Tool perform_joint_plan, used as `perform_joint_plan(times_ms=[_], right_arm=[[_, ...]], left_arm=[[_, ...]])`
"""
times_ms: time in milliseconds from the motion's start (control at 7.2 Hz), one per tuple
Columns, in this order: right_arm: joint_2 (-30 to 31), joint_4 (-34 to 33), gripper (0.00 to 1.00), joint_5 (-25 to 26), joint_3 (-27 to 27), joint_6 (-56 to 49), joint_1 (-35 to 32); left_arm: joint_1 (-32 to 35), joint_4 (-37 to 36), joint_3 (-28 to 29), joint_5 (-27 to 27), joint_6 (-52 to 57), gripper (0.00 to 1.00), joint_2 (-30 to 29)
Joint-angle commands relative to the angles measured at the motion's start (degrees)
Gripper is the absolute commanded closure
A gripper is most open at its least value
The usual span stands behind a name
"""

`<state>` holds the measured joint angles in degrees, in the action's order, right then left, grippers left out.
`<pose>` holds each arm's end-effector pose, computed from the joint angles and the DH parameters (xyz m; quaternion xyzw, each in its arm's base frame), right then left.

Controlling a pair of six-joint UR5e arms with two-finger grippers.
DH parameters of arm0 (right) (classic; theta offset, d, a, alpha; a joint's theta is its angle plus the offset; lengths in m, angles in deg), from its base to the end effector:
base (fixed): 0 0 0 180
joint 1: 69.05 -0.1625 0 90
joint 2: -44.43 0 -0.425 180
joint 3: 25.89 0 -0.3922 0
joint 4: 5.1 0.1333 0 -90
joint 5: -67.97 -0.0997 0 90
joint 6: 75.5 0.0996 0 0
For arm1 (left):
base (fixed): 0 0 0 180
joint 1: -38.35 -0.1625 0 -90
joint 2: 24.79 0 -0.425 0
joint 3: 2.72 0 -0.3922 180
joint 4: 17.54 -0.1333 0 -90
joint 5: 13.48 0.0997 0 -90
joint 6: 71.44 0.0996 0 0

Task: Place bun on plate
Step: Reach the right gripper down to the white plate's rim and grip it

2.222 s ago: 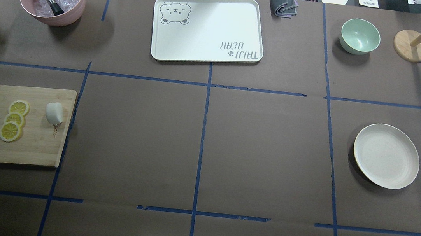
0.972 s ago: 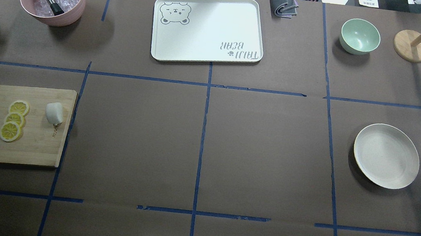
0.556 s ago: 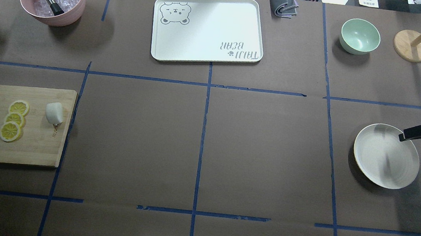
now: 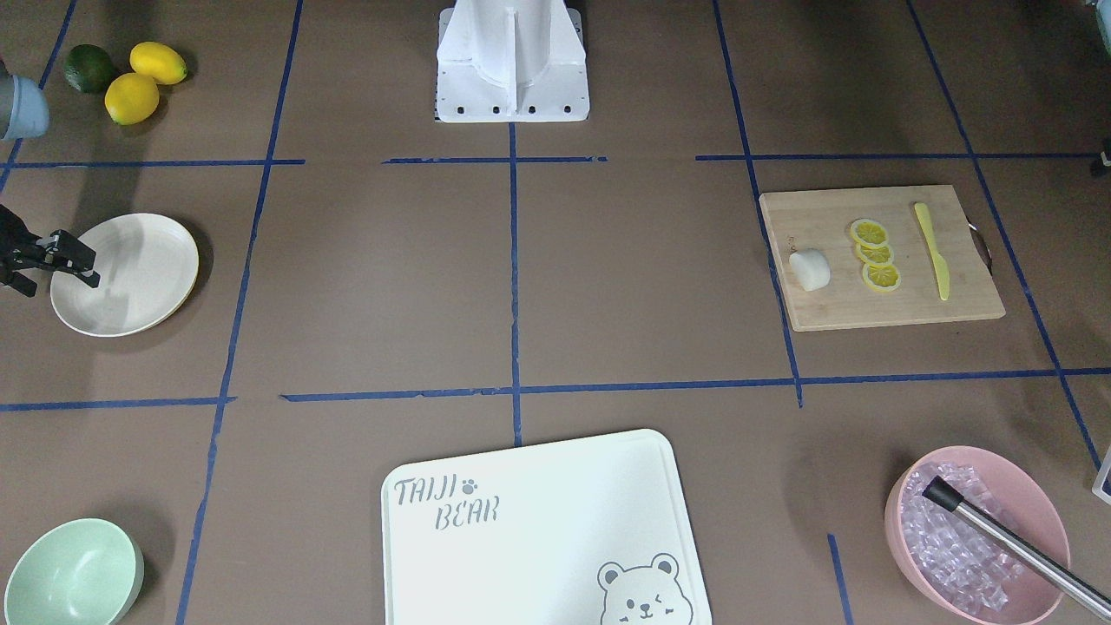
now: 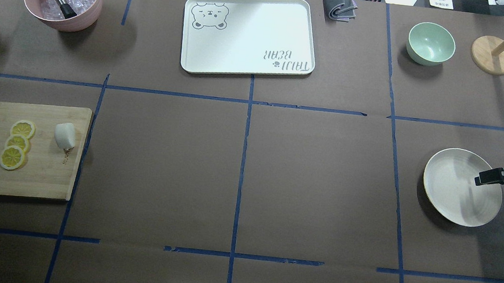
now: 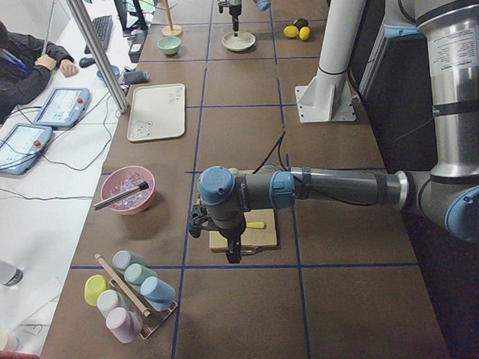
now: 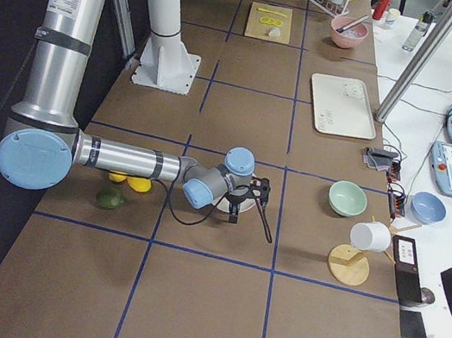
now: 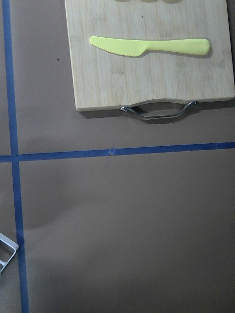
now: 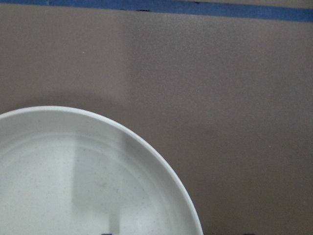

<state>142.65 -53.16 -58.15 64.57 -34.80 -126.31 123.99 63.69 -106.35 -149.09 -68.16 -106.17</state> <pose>-0.1836 -0.4235 0.6466 0.0468 -0.4046 -0.0278 0.9129 -0.0299 -0.4254 0.6245 -0.0339 0.3871 0.0487 0.9201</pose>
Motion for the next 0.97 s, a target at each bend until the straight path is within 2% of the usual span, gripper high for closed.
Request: perform_joint_plan(times_ms=[0, 139, 556, 694, 833], right_arm=[[0.04, 0.07, 0.9, -0.09, 0.32, -0.01, 0.04], [0.04, 0.07, 0.98, -0.1, 0.41, -0.01, 0.04], [-0.31, 0.07, 1.0, -0.36, 3.82, 1.04, 0.04], [-1.27, -0.1, 1.0, -0.71, 6.54, 3.92, 0.13], [-5.37, -0.71, 1.0, -1.15, 8.65, 12.38, 0.3]], left_arm=[[-0.03, -0.02, 0.0, 0.0, -0.02, 0.0, -0.01], [-0.03, -0.02, 0.0, 0.0, -0.02, 0.0, -0.01], [-0.03, -0.11, 0.0, 0.0, -0.02, 0.0, 0.08], [-0.03, -0.2, 0.0, 0.0, -0.02, 0.0, 0.08], [-0.03, -0.28, -0.09, 0.0, -0.02, 0.0, 0.08]])
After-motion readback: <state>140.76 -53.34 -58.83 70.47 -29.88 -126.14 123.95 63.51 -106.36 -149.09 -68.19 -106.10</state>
